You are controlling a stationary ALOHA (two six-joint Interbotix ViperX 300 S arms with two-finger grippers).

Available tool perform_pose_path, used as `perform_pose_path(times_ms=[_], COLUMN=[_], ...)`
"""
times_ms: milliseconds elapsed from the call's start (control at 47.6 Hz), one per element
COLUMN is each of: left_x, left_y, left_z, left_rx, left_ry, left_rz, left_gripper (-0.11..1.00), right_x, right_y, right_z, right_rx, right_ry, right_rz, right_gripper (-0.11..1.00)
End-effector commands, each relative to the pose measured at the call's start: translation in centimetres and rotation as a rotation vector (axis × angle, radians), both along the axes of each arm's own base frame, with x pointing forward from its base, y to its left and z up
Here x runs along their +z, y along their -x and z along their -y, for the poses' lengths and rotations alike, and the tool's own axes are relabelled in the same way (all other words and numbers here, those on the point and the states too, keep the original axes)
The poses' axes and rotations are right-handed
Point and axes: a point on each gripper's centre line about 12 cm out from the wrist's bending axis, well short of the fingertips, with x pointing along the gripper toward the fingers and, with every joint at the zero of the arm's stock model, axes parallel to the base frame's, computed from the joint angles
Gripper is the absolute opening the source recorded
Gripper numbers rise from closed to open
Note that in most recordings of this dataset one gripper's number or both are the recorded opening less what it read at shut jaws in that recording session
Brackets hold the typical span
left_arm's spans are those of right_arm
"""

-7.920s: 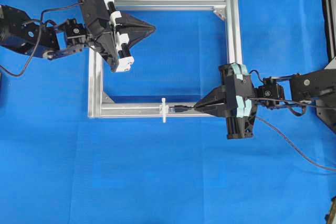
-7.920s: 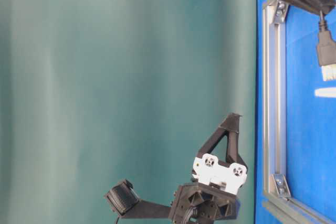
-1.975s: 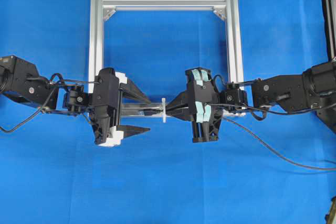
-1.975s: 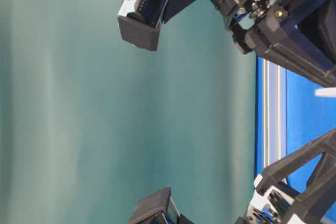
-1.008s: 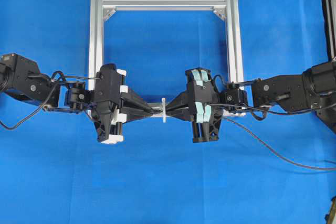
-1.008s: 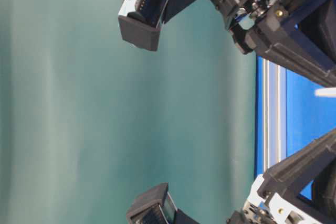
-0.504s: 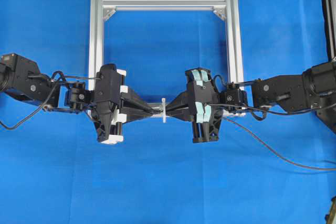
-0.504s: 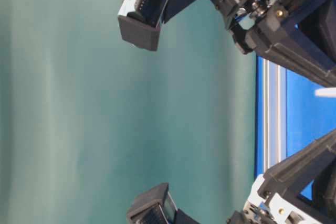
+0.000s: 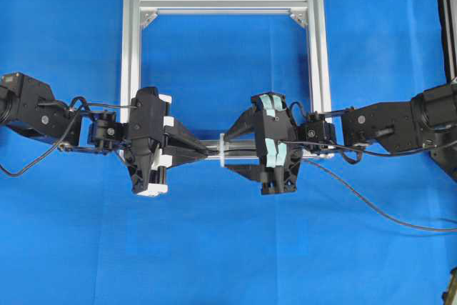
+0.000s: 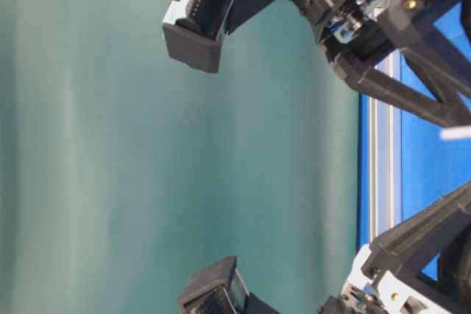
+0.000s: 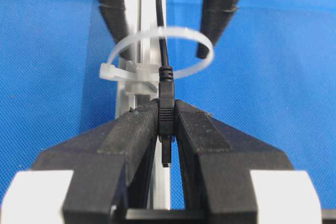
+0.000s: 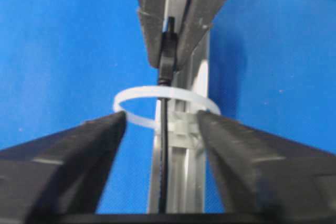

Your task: Insert the wire through the string loop located in the center.

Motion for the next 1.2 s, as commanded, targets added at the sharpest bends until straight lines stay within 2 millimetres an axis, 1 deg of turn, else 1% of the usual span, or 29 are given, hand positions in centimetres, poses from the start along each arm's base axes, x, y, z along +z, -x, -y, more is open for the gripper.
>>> perform_pose_path(times_ms=[0, 42, 105, 189, 273, 378, 546, 861, 987, 1176], left_x=[0.9, 0.9, 0.9, 0.9, 1.0, 1.2, 1.8, 1.5, 1.7, 2.3], left_y=[-0.3, -0.3, -0.3, -0.3, -0.1, 1.0, 4.1, 10.2, 12.5, 15.2], left_z=[0.0, 0.0, 0.0, 0.0, 0.1, 0.0, -0.4, -1.1, -1.4, -0.7], left_rx=[0.001, 0.001, 0.001, 0.001, -0.002, -0.004, -0.003, -0.004, -0.002, -0.046], left_ry=[0.004, 0.004, 0.004, 0.004, 0.004, 0.003, 0.003, -0.001, 0.004, 0.02], left_rz=[0.029, 0.029, 0.029, 0.03, 0.03, 0.026, 0.023, -0.017, -0.009, 0.009], left_gripper=[0.09, 0.09, 0.09, 0.09, 0.09, 0.09, 0.09, 0.09, 0.09, 0.09], right_x=[1.2, 1.3, 1.4, 1.4, 1.4, 1.5, 1.8, 1.9, 2.0, 2.0], right_y=[-0.6, -0.6, -0.5, -0.5, -0.4, -0.3, -0.1, 0.0, 0.0, 0.0], right_z=[0.1, 0.1, 0.1, 0.1, 0.1, 0.1, 0.0, 0.1, 0.0, 0.0], right_rx=[-0.004, -0.003, -0.003, -0.003, -0.003, -0.003, 0.0, 0.001, 0.004, 0.004], right_ry=[-0.002, -0.002, -0.002, -0.002, -0.002, -0.004, -0.002, 0.0, 0.001, 0.001], right_rz=[0.04, 0.041, 0.043, 0.043, 0.041, 0.037, 0.026, 0.017, 0.019, 0.012], right_gripper=[0.75, 0.86, 0.95, 0.94, 0.95, 0.95, 0.95, 0.95, 0.95, 0.95])
